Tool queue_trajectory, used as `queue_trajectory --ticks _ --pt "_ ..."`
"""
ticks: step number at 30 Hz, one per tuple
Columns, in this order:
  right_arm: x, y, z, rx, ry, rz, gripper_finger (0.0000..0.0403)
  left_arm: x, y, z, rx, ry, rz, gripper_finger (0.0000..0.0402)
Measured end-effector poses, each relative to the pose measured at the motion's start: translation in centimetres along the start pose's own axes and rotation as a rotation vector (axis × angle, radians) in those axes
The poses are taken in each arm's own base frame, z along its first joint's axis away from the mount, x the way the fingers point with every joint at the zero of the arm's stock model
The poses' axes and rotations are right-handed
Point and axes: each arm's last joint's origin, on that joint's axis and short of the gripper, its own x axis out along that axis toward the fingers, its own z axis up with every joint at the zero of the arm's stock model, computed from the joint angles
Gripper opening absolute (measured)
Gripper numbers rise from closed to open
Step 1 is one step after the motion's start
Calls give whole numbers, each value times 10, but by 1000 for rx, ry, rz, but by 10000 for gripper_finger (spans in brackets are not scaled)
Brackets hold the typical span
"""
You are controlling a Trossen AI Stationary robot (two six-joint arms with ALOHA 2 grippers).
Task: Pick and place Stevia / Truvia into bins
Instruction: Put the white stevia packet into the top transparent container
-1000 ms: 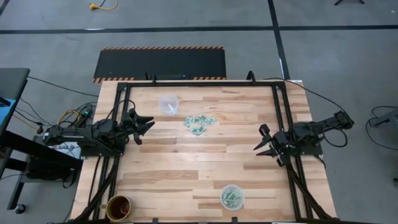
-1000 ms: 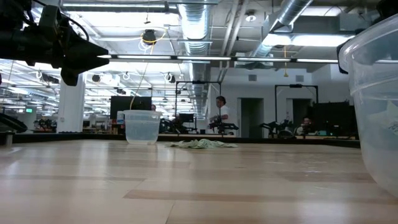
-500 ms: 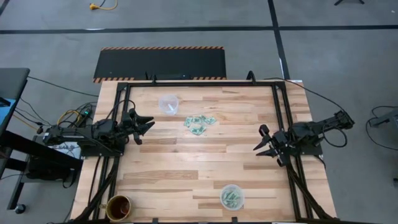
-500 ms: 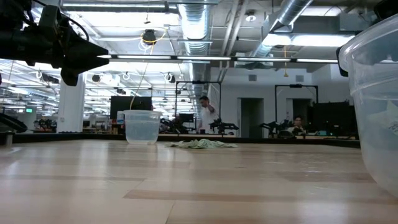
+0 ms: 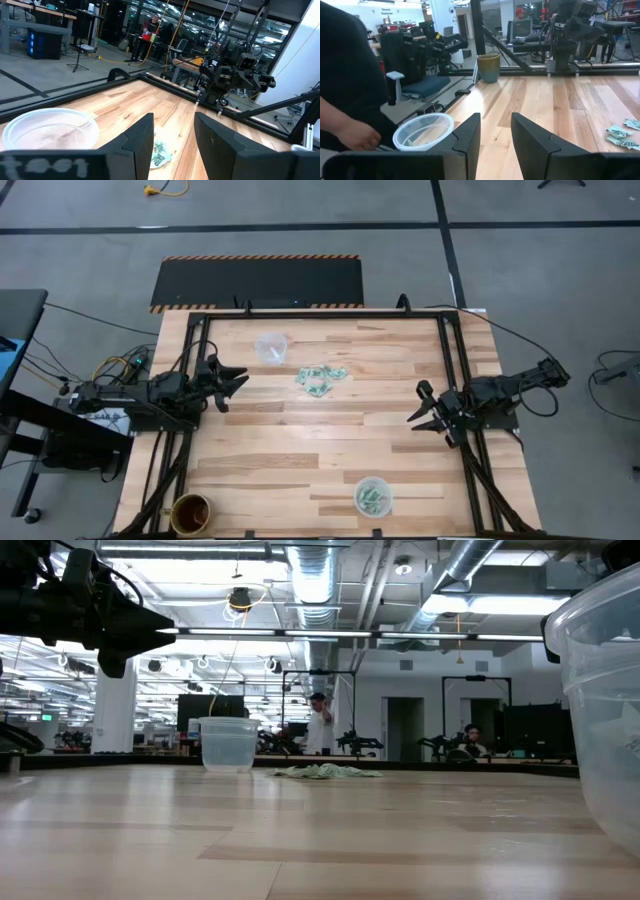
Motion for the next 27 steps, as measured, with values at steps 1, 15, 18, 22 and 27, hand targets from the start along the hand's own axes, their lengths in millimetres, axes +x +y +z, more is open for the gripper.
queue_trajectory --ticks 1,15,18,22,27 --pt "0 0 0 0 0 0 102 0 0 0 0 0 0 130" --pt "0 0 0 0 0 0 102 0 0 0 0 0 0 130" --pt "0 0 0 0 1 0 102 0 0 0 0 0 0 130" --pt "0 0 0 0 1 0 102 0 0 0 -34 -1 -1 130" --pt "0 0 0 0 1 0 102 0 -2 -1 -236 29 -56 130"
